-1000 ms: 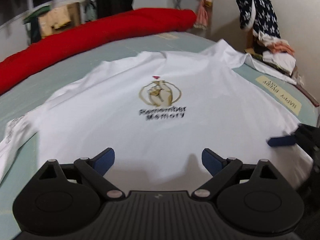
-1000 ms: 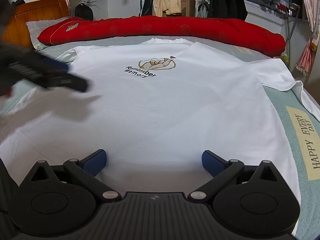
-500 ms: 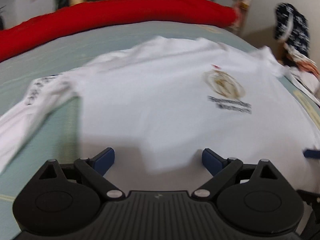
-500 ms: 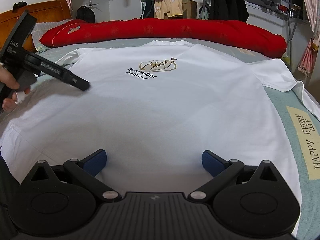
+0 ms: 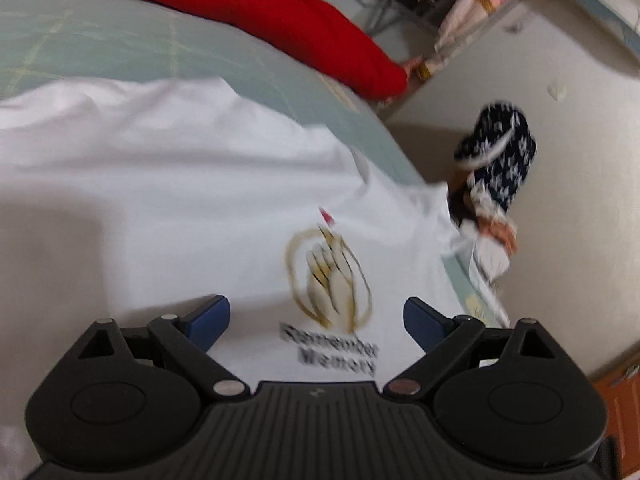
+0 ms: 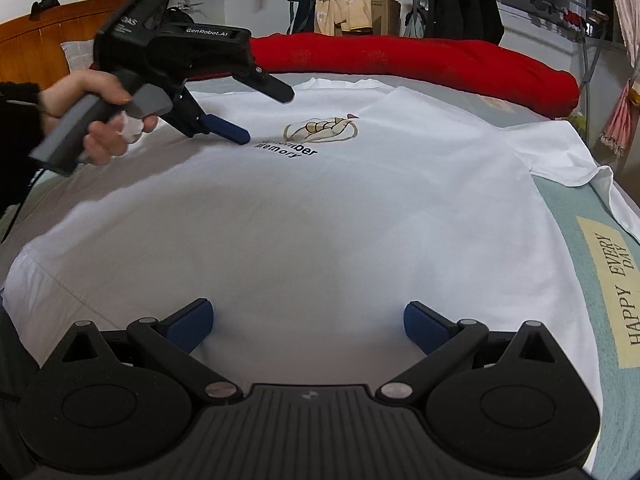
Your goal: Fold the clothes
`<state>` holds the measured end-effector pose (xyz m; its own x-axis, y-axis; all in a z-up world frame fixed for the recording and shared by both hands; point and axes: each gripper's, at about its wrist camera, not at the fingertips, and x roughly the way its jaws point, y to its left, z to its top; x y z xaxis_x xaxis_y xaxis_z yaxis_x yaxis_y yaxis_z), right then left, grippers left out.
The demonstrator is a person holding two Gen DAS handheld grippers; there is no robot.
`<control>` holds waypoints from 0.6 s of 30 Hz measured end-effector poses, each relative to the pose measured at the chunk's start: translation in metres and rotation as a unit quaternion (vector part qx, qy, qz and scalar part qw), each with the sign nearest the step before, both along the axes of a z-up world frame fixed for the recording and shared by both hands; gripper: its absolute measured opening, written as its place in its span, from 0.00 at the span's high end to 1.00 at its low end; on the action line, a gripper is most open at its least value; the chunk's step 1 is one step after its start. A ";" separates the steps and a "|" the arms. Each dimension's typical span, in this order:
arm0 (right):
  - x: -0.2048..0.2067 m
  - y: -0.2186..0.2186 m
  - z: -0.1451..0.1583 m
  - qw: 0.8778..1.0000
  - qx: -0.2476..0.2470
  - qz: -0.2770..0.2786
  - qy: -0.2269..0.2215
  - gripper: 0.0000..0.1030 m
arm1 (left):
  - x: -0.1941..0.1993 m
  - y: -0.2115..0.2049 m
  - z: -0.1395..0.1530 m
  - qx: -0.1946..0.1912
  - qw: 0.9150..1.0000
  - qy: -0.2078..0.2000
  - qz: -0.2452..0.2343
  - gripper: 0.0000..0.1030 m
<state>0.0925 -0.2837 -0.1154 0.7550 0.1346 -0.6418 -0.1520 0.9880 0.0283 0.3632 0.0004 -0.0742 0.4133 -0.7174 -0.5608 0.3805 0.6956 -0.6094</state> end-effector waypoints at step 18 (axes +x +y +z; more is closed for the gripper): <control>0.033 -0.035 0.028 0.997 0.077 -0.008 -0.002 0.00 | -0.054 0.037 0.013 0.122 0.992 -0.034 0.009 0.08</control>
<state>0.1251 -0.3185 -0.0877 0.7603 0.2187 -0.6117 -0.1361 0.9743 0.1793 0.3096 0.0370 -0.0615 0.4669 -0.5563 -0.6875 0.4013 0.8260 -0.3958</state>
